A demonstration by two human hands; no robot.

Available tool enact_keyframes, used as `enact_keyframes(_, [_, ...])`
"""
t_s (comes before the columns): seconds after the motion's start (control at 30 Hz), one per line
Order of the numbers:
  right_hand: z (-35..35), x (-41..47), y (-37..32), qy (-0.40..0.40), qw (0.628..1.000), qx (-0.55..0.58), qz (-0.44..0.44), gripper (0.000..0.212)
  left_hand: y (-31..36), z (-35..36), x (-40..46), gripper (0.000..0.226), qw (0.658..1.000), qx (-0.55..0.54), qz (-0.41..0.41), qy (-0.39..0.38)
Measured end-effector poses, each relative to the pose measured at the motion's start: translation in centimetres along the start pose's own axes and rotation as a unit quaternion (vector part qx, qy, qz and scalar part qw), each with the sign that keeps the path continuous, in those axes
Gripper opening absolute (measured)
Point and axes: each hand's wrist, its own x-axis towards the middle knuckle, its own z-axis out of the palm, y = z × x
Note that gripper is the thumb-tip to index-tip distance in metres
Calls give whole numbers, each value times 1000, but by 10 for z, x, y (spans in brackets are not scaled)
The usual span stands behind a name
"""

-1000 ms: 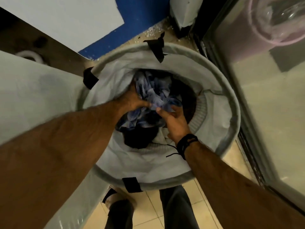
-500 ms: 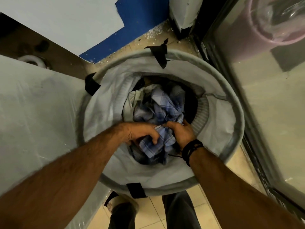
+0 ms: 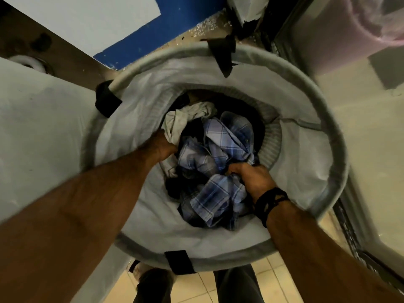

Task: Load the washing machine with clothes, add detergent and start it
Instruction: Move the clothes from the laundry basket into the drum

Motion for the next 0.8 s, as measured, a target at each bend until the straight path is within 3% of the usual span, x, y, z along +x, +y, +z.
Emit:
enact_keyframes(0.1, [4,3,4,-21,999,18,-26,22,-16,20,27,90,998,-47,42,13])
enact_keyframes(0.13, [5,5,6,-25,999,18,-35,25,-9,21,20,87,998,-60,34,13])
enact_keyframes(0.27, [9,12,7,-53,997,8,-57,40,18,19,-13,39,998,22,-57,-20])
enact_keyframes(0.4, [11,6,5,8,998,-23,-54,27,24,25,-34,23,1000,24,-16,7])
enact_keyframes(0.8, [-2,-97,-23,-2,991,-6,-134,53,55,-8,-152,48,995,-58,-19,77])
